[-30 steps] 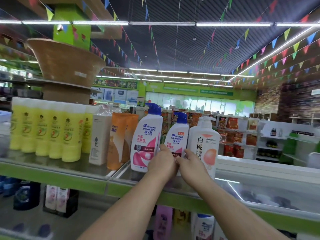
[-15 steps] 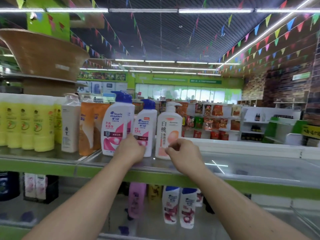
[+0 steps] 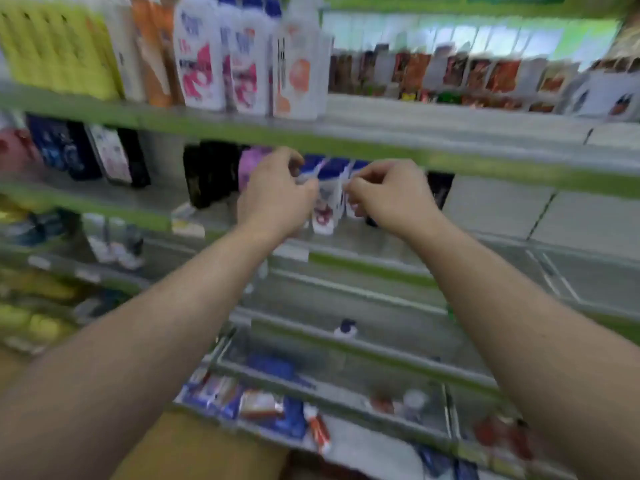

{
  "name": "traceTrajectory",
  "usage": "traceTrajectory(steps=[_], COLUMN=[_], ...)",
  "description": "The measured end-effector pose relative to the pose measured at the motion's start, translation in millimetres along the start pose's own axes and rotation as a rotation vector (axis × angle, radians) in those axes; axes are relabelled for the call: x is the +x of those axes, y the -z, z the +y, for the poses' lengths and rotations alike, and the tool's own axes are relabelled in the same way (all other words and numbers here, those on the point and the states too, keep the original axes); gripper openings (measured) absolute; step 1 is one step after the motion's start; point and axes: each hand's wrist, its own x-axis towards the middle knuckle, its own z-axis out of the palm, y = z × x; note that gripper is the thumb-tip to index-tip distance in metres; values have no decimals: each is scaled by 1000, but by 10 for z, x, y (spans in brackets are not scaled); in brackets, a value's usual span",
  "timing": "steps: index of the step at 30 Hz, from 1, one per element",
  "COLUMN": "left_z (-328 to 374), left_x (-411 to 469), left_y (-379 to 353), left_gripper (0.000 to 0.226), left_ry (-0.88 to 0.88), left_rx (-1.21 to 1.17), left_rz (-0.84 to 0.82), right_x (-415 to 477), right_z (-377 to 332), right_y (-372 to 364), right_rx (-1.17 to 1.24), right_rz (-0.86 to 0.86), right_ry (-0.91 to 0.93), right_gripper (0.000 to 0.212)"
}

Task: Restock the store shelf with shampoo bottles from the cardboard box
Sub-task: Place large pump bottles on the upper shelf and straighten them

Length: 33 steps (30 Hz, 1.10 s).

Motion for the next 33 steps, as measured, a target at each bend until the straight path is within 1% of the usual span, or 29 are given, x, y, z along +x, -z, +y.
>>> traceTrajectory(steps=[2,5,8,12,15,19,22,24,26,28,31,33], left_z=[-140,-536,-970,-1509,-1903,-2454,-2919,-3219,-3514,-3810,-4279,-4584], left_x=[-457,-1100,-1694,-2318,-2693,-3170,-3529,-3774,-4015,-4236,-4562,-4752], left_y=[-227,-558,-815,-1113,-1359,-1720,-2000,-2193,-2414,-2659,-3097,-3405], left_gripper=[26,26,22,20,21,19,16,16,22,27,28,33], left_ry=[21,122,225,384,480,586,664,706,720,710,594,534], left_rx=[32,111,162,215,249,262,238,218,211,241,285,294], left_rz=[-54,-221,-364,-521,-623,-702,-769,-818,-854,-903,-991,-1045], right_x=[-237,-599,-958,-1518,-1913,-2391,-2732,-2923,-3095,-3239,-3429,-3538], right_z=[295,813,1436,2271,2861,3407,3873,4174,4511,4891,5496,5886], right_y=[-53,-232,-529,-971,-1323,-1762,-2164,-2437,-2723,-3022,-3481,-3783], right_rx=[13,17,-8,-56,-86,-188,-234,-235,-240,-251,-313,-350], right_rz=[-69,-193,-275,-416,-517,-650,-725,-751,-766,-775,-763,-773], right_ry=[-57,-160,-295,-477,-586,-652,-710,-789,-825,-858,-897,-899], right_gripper=[18,17,19,14,17,9,15,18,26,24,13,16])
